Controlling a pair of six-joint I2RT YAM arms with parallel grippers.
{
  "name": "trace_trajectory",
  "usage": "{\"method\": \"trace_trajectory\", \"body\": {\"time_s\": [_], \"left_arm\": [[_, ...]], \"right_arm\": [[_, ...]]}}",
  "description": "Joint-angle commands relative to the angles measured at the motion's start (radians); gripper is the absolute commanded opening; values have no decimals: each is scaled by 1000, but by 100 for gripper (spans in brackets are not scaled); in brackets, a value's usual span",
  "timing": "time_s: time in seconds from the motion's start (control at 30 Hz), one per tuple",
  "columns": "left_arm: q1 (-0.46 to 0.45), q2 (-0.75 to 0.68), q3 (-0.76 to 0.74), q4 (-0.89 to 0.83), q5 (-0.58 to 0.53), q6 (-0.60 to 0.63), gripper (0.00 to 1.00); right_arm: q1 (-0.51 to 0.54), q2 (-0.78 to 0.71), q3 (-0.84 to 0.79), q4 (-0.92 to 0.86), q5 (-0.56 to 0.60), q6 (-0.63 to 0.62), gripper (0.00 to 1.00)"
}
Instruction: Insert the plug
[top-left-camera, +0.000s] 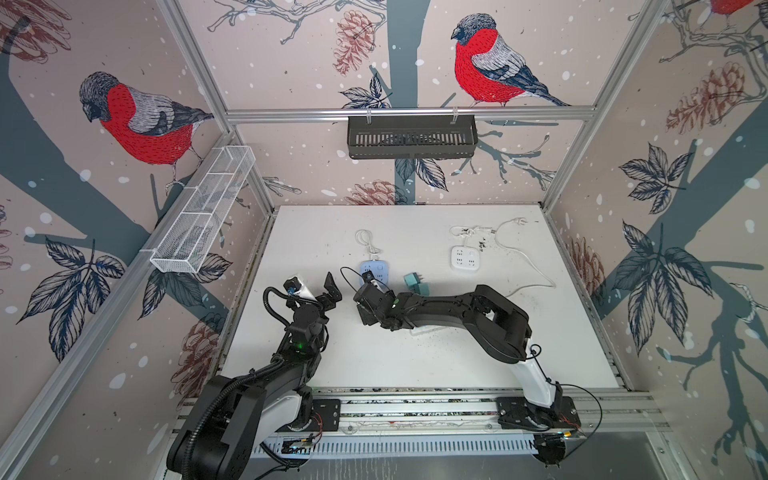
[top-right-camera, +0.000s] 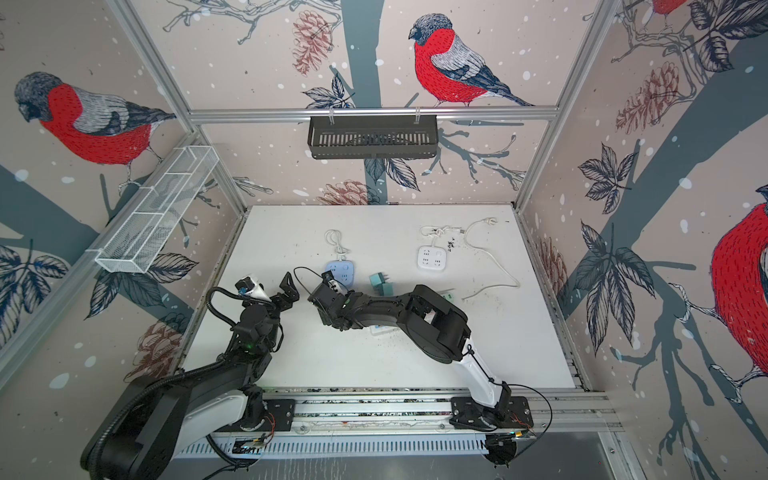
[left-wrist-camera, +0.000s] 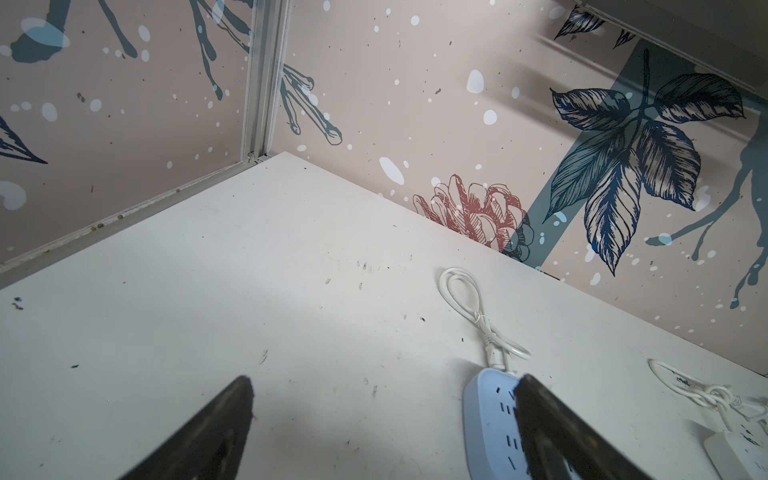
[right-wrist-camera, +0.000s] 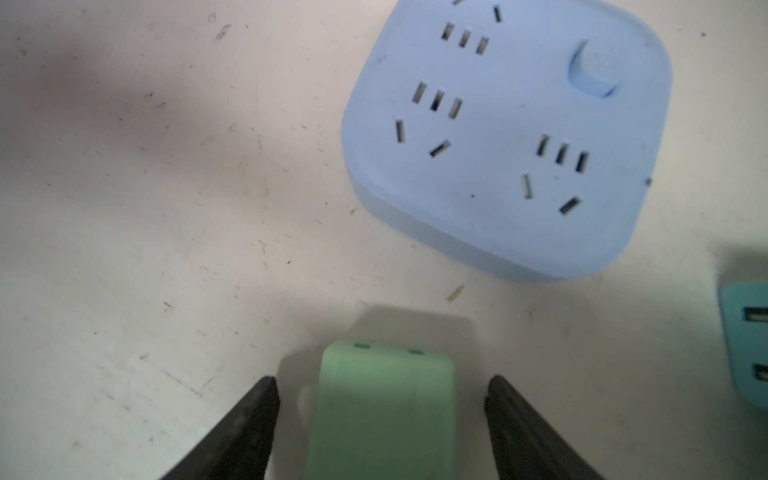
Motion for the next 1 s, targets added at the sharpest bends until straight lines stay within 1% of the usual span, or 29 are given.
{"method": "trace_trajectory", "body": {"time_s": [0.0, 0.17, 0.33, 0.5, 0.57, 0.73, 0.83, 0.87, 0.97], "left_arm": [[3, 1, 2, 45, -18, -5, 97], [3, -7, -8, 51, -25, -7, 97], [3, -5, -2, 48, -24, -5, 97], [3, -5, -5, 50, -26, -7, 97], [3, -1, -2, 51, -26, -5, 97], [3, -13, -8, 46, -33, -9, 97], [3, -17, -11, 50, -35, -9, 97], [3, -16, -12, 52, -36, -9, 97], [3, -23, -14, 50, -31, -8, 97]], "right_arm": [[2, 4, -11, -113, -31, -17, 79], [2, -40, -46, -80, -36, -42, 79], [2, -199, -148, 44, -73, -93, 79], [2, -316, -228, 126, -79, -95, 79], [2, -322, -242, 147, -97, -86, 79], [-1, -272, -179, 95, -100, -15, 79], [1, -263, -202, 198, -140, 3, 79], [2, -247, -190, 203, -144, 8, 80], [-1, -201, -140, 157, -110, 36, 22]]}}
